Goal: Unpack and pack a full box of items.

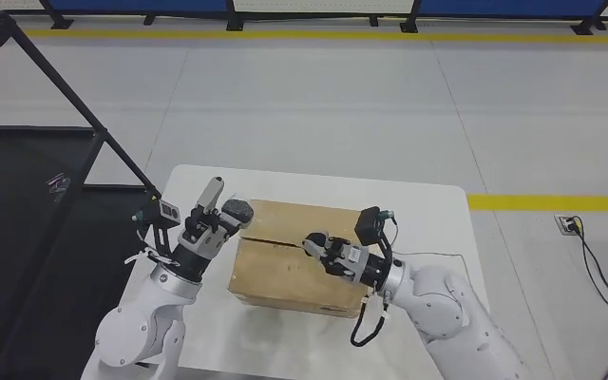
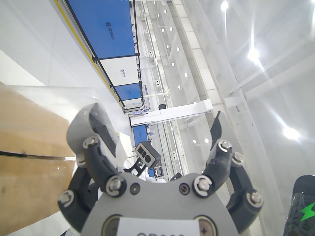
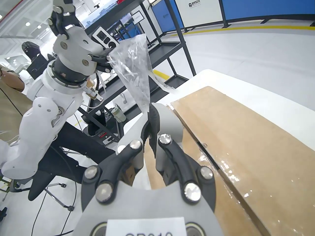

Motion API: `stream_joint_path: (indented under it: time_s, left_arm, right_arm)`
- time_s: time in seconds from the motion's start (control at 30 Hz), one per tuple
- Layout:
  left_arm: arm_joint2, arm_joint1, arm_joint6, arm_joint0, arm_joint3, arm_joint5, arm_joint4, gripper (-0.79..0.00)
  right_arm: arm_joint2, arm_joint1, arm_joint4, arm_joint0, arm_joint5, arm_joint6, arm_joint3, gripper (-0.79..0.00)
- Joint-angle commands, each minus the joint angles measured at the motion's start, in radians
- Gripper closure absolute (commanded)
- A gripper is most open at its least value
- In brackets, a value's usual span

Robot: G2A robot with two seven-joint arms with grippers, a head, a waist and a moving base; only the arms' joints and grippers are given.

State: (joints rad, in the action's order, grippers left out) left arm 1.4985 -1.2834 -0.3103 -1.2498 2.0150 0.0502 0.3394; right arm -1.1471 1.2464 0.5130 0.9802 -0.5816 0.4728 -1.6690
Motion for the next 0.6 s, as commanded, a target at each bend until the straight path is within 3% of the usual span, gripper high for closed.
stream_joint_path:
  time_s: [0.0, 0.57]
  left_arm:
    - [0.006, 0.001, 0.005, -0.003, -0.006, -0.002, -0.014, -0.785]
    - [0.041, 0.013, 0.008, -0.041, -0.11, -0.047, -0.134, -0.785]
  right_arm:
    - [-0.024, -0.007, -0.047, 0.014, -0.022, 0.034, -0.026, 0.0]
    - [-0.074, -0.034, -0.388, 0.004, -0.127, 0.191, -0.051, 0.0]
